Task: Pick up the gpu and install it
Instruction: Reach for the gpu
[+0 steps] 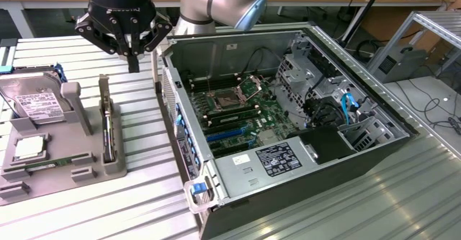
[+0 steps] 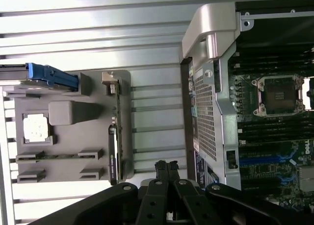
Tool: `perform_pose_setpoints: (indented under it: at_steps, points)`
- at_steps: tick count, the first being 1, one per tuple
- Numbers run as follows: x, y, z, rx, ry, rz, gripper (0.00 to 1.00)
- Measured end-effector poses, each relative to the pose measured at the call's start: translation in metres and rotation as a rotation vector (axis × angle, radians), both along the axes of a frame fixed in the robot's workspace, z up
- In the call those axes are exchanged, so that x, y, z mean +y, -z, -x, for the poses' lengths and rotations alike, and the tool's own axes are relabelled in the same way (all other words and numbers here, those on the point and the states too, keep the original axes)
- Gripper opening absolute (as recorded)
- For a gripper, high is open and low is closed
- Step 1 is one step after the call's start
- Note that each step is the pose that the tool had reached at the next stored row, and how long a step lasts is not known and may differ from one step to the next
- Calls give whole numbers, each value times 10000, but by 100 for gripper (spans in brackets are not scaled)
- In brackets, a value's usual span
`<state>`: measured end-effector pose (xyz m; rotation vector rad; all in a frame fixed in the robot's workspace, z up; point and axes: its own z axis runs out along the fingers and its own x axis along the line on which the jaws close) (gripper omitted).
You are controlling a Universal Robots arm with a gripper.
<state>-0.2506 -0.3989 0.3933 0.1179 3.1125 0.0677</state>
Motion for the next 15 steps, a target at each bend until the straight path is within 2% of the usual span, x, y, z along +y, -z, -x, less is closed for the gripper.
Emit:
perform_pose_setpoints:
  at_steps: [15]
  points:
    - [0,0,164,1,0,0,11]
